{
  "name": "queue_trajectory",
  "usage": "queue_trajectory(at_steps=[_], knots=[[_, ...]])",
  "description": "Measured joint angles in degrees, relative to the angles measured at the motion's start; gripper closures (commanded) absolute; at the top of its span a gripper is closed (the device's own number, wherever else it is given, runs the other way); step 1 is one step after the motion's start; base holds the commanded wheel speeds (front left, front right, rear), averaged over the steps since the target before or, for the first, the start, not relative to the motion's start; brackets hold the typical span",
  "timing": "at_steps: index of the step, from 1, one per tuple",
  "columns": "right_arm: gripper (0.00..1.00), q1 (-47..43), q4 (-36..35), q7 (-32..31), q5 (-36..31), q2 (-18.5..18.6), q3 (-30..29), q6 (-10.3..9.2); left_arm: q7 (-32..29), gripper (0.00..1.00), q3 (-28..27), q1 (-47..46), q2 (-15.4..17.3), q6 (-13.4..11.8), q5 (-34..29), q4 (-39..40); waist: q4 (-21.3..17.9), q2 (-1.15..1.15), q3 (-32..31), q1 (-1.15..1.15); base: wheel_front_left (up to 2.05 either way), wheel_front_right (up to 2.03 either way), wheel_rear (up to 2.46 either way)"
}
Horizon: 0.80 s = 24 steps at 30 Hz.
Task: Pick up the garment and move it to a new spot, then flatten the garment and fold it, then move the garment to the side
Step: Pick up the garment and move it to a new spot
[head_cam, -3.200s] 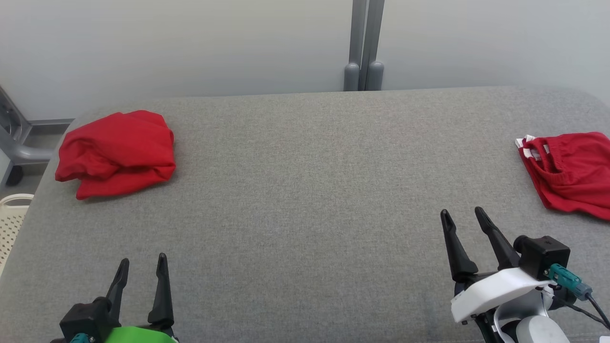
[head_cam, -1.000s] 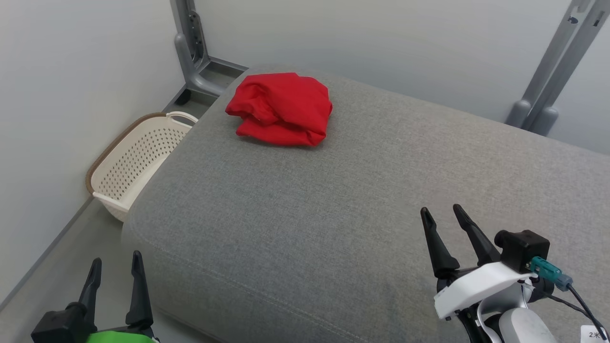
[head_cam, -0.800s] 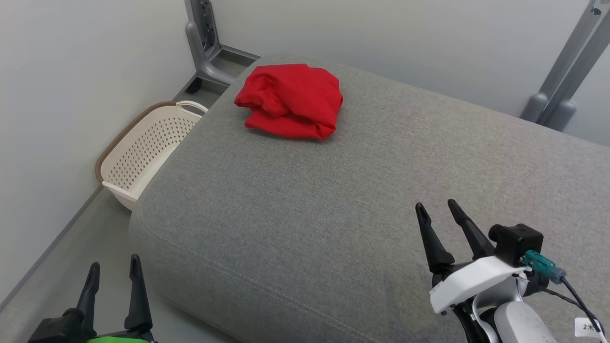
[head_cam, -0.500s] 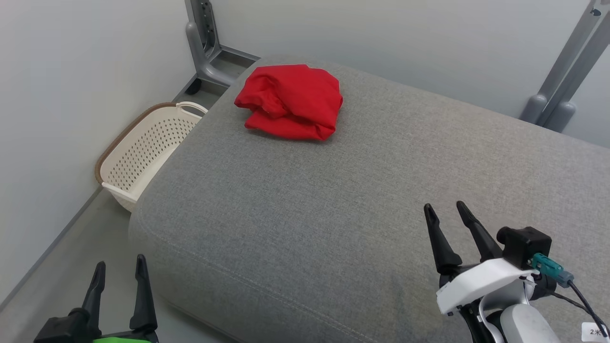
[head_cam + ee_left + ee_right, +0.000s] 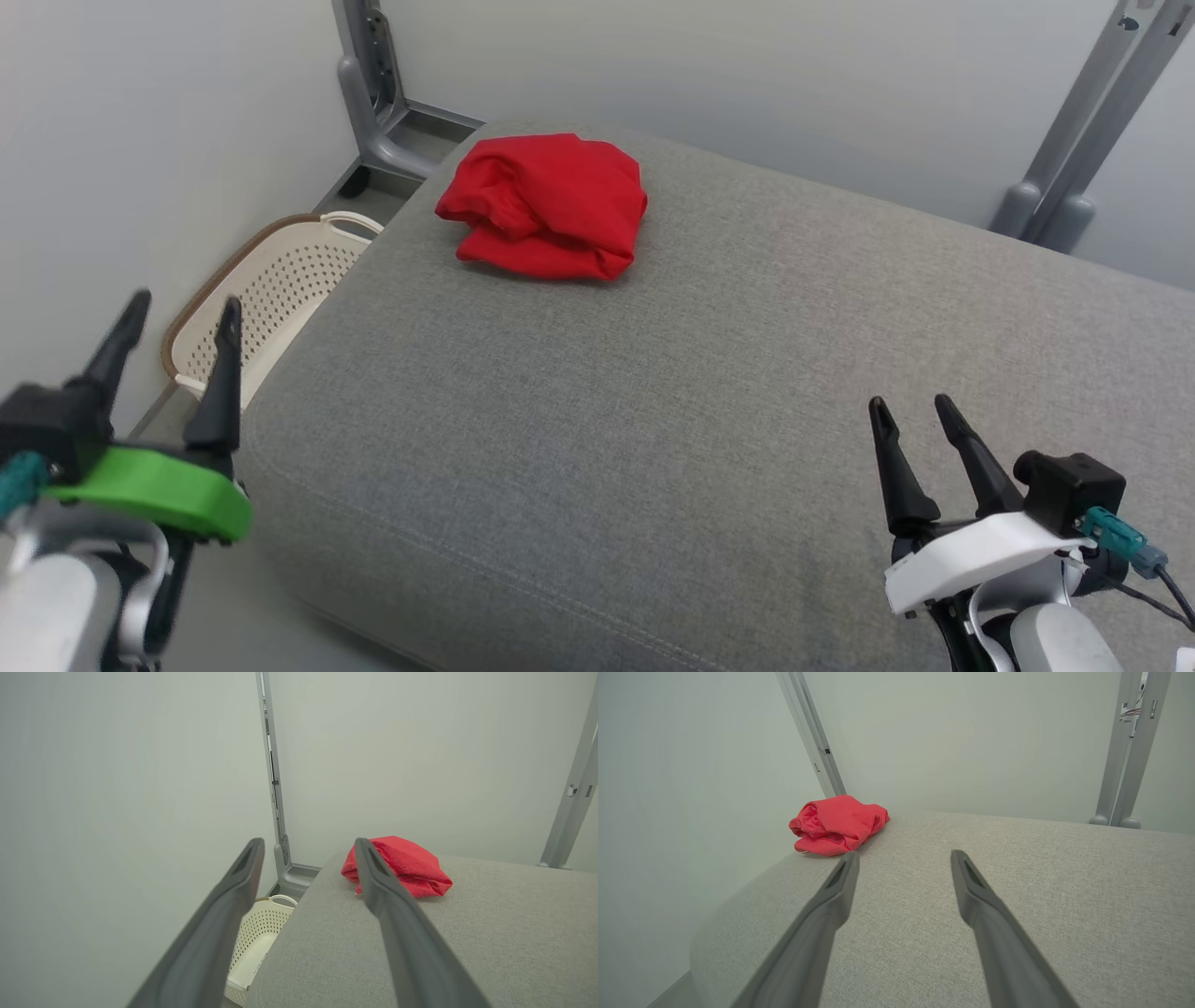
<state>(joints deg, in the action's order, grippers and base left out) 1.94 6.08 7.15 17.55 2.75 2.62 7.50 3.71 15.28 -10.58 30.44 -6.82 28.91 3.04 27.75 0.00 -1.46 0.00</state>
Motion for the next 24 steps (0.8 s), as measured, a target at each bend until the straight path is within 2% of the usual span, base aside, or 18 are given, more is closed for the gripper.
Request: queue_trajectory(at_steps=[8, 13, 20, 24], knots=[[0.00, 3.31, -3.31, -1.27, -1.93, 0.00, -0.41, 0.00, -9.35, 0.00, -2.11, -19.57, 5.09, 5.42, 2.77, -4.63, -4.77, 0.00, 2.85, 0.00, 0.00, 0.00, 0.00], [0.00, 5.33, -4.58, -1.60, -2.71, 0.00, -0.11, 0.00, -14.84, 0.00, -3.26, -27.65, 7.55, 7.35, 4.74, -10.42, -9.30, 0.00, 6.05, 0.00, 0.00, 0.00, 0.00], [0.00, 7.42, -6.44, -1.83, -3.86, 0.01, -0.26, 0.00, -20.89, 0.00, -5.45, -33.73, 8.45, 7.25, 8.83, -19.19, -13.94, 0.00, 11.15, 0.00, 0.00, 0.00, 0.00], [0.00, 9.07, -8.11, -2.09, -4.54, 0.03, -0.16, 0.00, -23.48, 0.00, -5.63, -36.34, 9.68, 6.79, 9.15, -24.35, -16.53, 0.00, 15.05, -0.01, 0.00, 0.00, 0.00]])
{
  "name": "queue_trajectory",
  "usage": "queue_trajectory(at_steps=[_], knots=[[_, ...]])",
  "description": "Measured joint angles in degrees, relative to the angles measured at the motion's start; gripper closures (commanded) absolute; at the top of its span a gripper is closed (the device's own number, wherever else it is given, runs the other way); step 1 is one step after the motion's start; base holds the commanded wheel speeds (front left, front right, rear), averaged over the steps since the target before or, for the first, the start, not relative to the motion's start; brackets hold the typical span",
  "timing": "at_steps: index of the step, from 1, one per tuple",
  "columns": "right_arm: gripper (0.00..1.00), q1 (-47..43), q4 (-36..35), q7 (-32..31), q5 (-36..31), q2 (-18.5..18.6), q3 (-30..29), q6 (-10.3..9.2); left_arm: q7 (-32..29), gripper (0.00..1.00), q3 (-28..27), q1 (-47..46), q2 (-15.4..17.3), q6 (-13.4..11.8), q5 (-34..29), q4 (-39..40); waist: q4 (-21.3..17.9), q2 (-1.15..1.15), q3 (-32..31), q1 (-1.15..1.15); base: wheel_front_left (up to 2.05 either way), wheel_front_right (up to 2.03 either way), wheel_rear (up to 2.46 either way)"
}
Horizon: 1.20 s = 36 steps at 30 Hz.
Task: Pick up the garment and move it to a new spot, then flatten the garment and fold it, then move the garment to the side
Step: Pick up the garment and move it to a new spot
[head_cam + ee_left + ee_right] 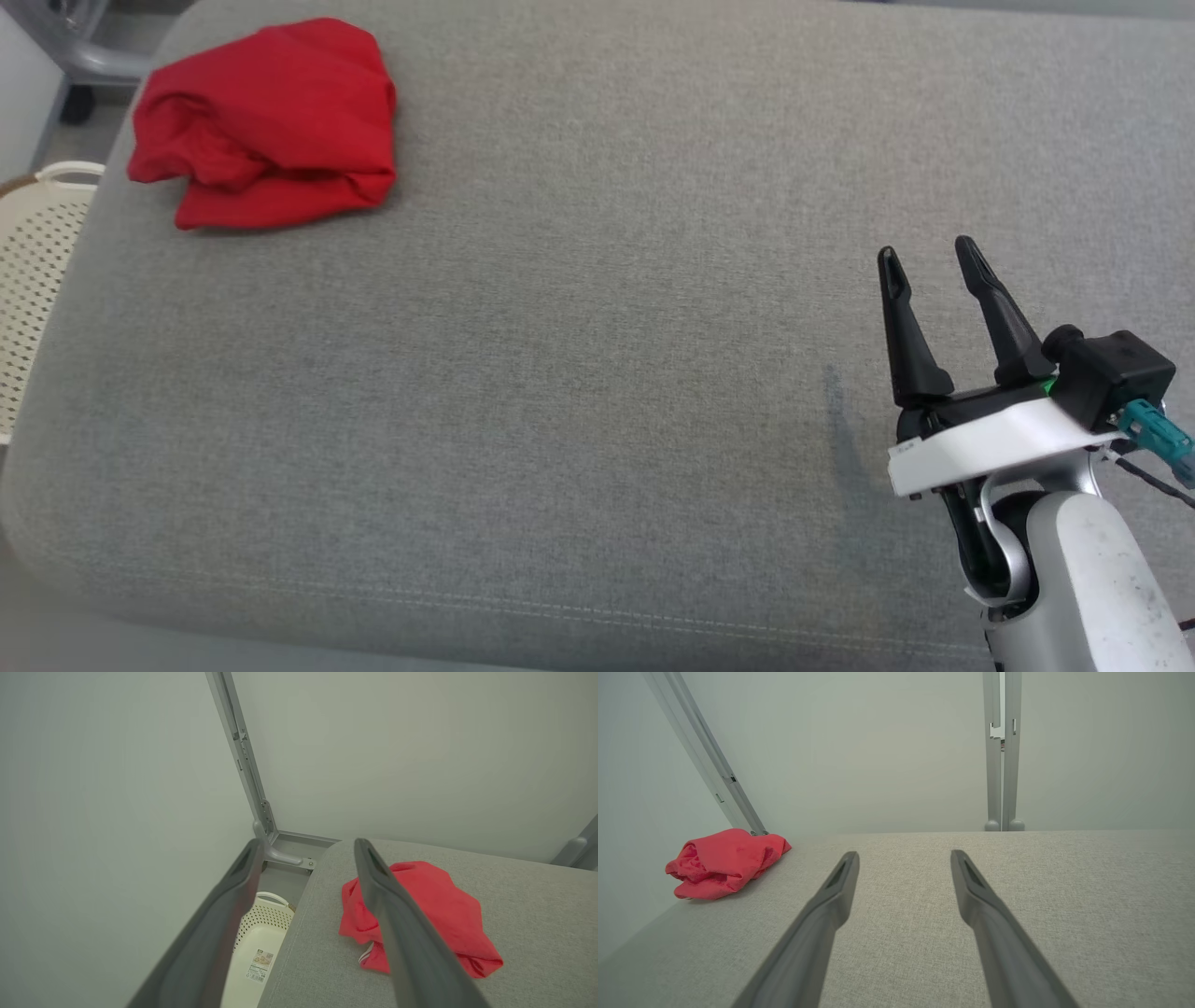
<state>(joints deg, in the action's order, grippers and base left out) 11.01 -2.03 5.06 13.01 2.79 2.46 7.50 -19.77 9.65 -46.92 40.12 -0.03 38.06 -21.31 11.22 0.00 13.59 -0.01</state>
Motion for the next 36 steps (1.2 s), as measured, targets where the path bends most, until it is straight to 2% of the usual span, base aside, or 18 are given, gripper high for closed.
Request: queue_trajectory(at_steps=[6, 11, 20, 27, 28, 29, 30, 31, 36], knots=[[0.00, 1.59, -3.09, -0.63, -1.24, 0.02, -0.47, 0.00, -2.22, 0.00, -0.97, -3.36, 0.29, -0.44, 1.72, -5.69, -3.41, 0.00, 6.36, 0.00, 0.00, 0.00, 0.00], [0.00, 2.24, -5.28, -1.03, -2.34, 0.02, -1.27, 0.00, -2.47, 0.00, -1.57, -6.02, 0.80, 0.25, 2.38, -10.32, -5.87, 0.00, 11.72, 0.00, 0.00, 0.00, 0.00], [0.00, 2.59, -8.61, -1.98, -3.20, 0.04, -1.37, 0.00, -0.79, 0.00, -0.78, -7.48, -1.86, 1.58, 3.63, -16.68, -9.03, 0.00, 19.52, 0.00, 0.00, 0.00, 0.00], [0.00, 2.93, -10.36, -2.68, -3.39, 0.02, -0.85, 0.00, 2.40, 0.00, -0.73, -8.74, -2.07, 1.53, 3.28, -21.52, -10.50, 0.00, 22.79, 0.00, 0.00, 0.00, 0.00], [0.00, 2.95, -10.45, -2.72, -3.49, 0.02, -0.91, 0.00, 2.83, 0.11, -0.64, -8.96, -2.12, 1.58, 3.25, -21.94, -10.64, 0.00, 23.03, 0.00, 0.00, 0.00, 0.00], [0.00, 2.96, -10.53, -2.78, -3.57, 0.02, -0.99, 0.00, 3.50, 0.51, -0.52, -9.09, -2.18, 1.71, 3.00, -22.36, -10.75, 0.00, 23.21, 0.00, 0.00, 0.00, 0.00], [0.00, 2.97, -10.59, -2.78, -3.59, 0.03, -1.11, 0.00, 4.10, 0.72, -0.49, -9.29, -2.27, 2.00, 2.88, -22.80, -10.80, 0.00, 23.30, 0.00, 0.00, 0.00, 0.00], [0.00, 2.99, -10.59, -2.78, -3.60, 0.03, -1.20, 0.00, 4.41, 1.00, -0.35, -9.70, -2.38, 2.14, 2.80, -23.26, -10.79, 0.00, 23.28, 0.00, 0.00, 0.00, 0.00], [0.00, 3.22, -9.95, -2.42, -3.55, 0.02, -0.58, 0.00, 6.35, 1.00, 1.18, -12.01, -2.12, 4.20, 1.58, -23.87, -10.41, 0.00, 21.93, 0.00, 0.00, 0.00, 0.00]])
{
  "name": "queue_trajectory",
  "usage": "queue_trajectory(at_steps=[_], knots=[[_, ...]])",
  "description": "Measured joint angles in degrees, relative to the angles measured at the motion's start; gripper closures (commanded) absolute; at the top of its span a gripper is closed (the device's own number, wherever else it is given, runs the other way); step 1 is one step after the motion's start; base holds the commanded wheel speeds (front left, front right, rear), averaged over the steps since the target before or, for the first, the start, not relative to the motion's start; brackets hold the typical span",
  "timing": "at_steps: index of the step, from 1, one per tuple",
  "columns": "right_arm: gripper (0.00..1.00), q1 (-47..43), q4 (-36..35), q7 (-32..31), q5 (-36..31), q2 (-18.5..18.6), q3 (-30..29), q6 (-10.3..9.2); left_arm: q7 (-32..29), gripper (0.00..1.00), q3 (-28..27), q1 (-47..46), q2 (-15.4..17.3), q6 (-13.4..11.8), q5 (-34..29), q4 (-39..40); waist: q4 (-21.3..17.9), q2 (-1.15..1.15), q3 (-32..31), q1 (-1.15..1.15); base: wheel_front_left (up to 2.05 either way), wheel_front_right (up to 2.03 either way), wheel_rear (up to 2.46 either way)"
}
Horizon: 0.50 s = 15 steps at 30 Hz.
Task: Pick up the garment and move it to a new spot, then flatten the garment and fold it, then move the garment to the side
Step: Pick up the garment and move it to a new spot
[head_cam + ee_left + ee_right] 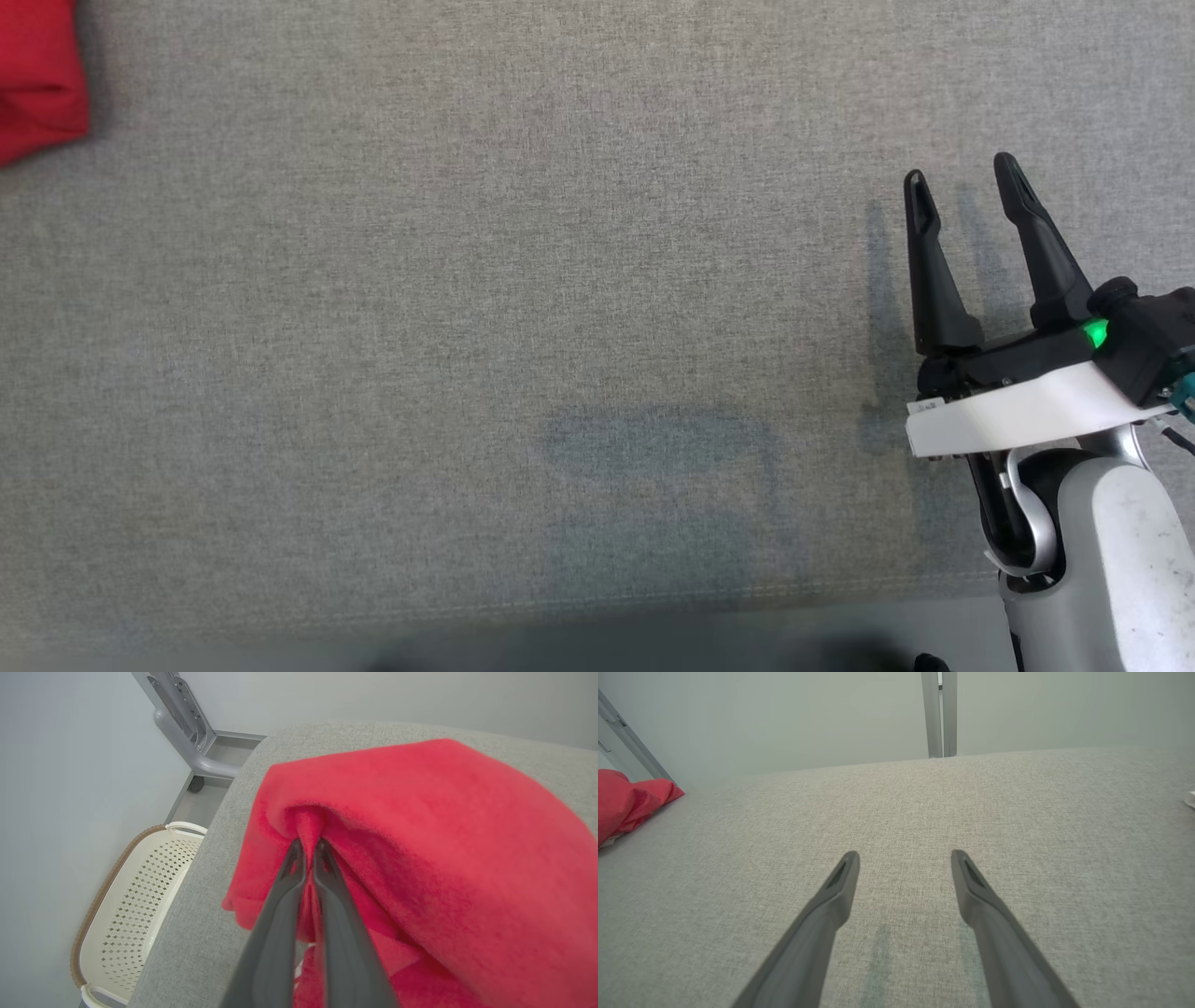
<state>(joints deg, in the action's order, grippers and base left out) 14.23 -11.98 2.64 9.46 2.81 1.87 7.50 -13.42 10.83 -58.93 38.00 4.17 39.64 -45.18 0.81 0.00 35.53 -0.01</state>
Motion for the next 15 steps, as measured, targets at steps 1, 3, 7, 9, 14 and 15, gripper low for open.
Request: queue_trajectory(at_steps=[1, 3, 7, 9, 14, 15], knots=[[0.00, 0.03, 0.31, 0.04, 0.05, 0.00, 0.13, 0.00, 0.49, 1.00, 0.24, -0.41, 0.15, 0.29, -0.23, -0.01, 0.04, 0.00, -0.35, 0.00, 0.00, 0.00, 0.00], [0.00, 0.05, 0.90, 0.32, 0.21, -0.01, 0.30, 0.00, 1.18, 1.00, 0.63, -1.13, 0.59, 0.74, -0.57, 0.04, 0.10, 0.00, -1.18, 0.00, 0.00, 0.00, 0.00], [0.00, 0.08, 2.37, 1.00, 0.67, 0.01, 0.38, 0.00, 2.53, 1.00, 1.69, -2.40, 1.01, 1.43, -1.43, 0.62, 0.12, 0.00, -3.23, 0.00, 0.00, 0.00, 0.00], [0.00, 0.08, 3.24, 1.53, 1.12, 0.00, 0.54, 0.00, 3.00, 1.00, 2.32, -2.96, 1.05, 1.81, -1.69, 0.99, 0.09, 0.00, -4.47, 0.00, 0.00, 0.00, 0.00], [0.00, -0.15, 5.61, 2.53, 1.96, 0.00, 0.68, 0.00, 3.39, 1.00, 4.88, -4.10, 0.59, 2.76, -2.03, 3.74, -0.07, 0.00, -8.12, 0.01, 0.00, 0.00, 0.00], [0.00, -0.33, 6.13, 2.75, 2.03, 0.01, 0.66, 0.00, 3.34, 1.00, 5.71, -4.11, 0.35, 2.89, -2.02, 4.65, -0.10, 0.00, -8.93, 0.00, 0.00, 0.00, 0.00]])
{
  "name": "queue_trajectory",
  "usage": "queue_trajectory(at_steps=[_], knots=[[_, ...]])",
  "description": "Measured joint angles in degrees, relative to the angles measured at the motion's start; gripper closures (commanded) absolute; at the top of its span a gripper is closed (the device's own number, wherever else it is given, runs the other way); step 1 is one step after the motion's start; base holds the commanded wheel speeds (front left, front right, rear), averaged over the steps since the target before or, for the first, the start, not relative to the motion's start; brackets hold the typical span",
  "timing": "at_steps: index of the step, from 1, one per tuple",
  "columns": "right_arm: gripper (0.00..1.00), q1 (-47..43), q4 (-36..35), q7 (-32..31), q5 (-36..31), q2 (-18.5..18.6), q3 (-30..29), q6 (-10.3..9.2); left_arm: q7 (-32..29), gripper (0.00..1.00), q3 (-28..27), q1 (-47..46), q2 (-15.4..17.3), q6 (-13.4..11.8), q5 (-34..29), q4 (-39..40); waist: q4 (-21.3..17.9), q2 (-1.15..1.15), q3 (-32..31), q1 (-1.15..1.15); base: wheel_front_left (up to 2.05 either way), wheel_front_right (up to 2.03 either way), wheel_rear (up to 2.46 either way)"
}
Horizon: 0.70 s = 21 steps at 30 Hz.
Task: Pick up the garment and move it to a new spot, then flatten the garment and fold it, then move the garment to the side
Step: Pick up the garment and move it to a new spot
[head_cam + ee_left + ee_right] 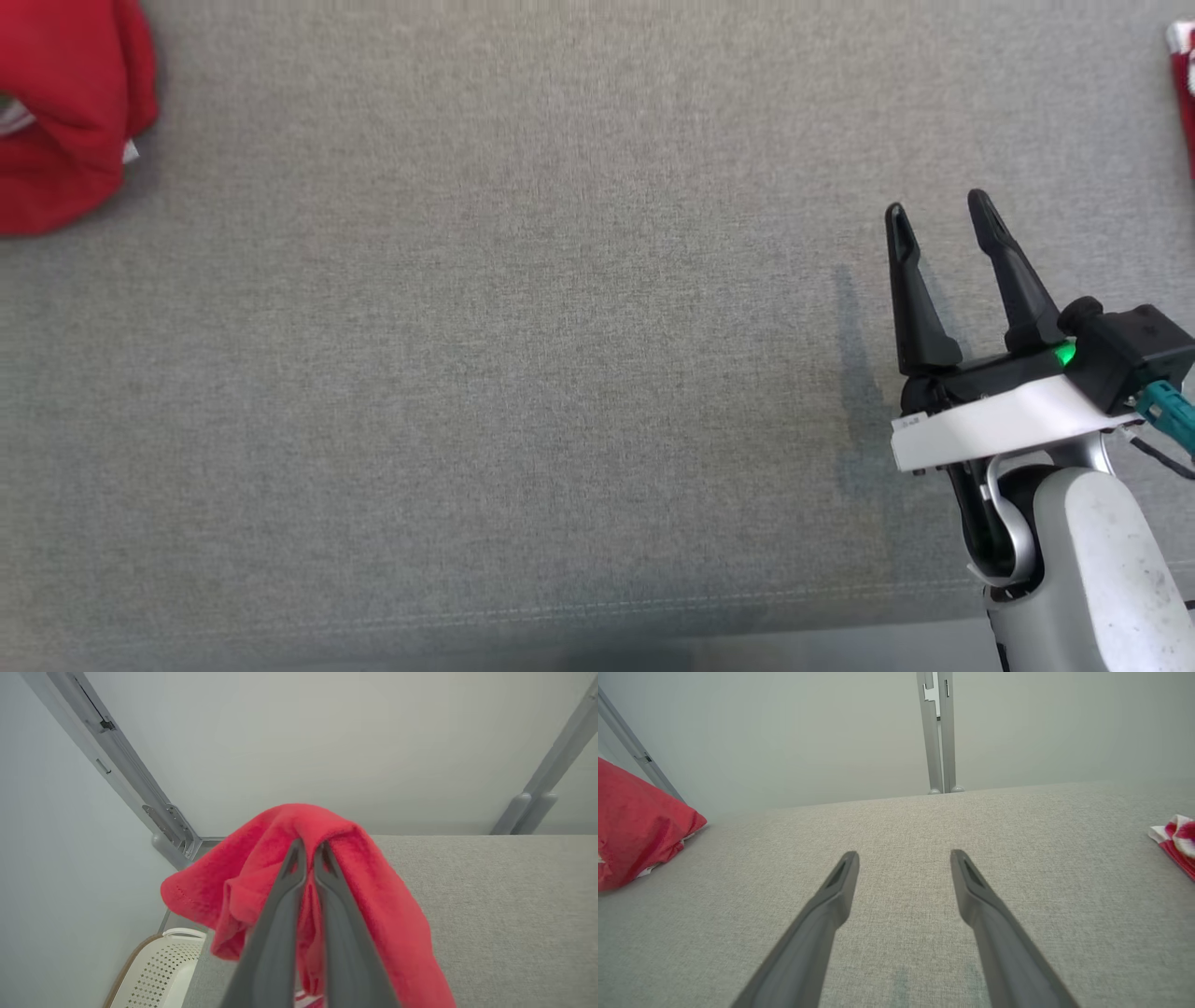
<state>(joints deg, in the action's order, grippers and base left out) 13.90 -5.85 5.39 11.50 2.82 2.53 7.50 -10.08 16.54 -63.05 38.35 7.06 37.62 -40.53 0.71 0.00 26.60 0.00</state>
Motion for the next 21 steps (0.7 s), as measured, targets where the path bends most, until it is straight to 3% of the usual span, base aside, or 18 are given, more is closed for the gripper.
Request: queue_trajectory(at_steps=[14, 21], knots=[[0.00, -3.61, 4.16, 1.34, 2.59, -0.01, 0.37, 0.00, -1.72, 1.00, 6.72, 3.65, -7.28, 0.24, 2.70, 15.58, -0.90, 0.00, -12.13, 0.00, 0.00, 0.00, 0.00], [0.00, -4.83, 5.19, 1.79, 3.47, -0.02, 1.07, 0.00, -0.82, 1.00, 12.57, 10.31, -15.57, -0.43, 2.72, 18.53, -2.63, 0.00, -15.48, 0.01, 0.00, 0.00, 0.00]])
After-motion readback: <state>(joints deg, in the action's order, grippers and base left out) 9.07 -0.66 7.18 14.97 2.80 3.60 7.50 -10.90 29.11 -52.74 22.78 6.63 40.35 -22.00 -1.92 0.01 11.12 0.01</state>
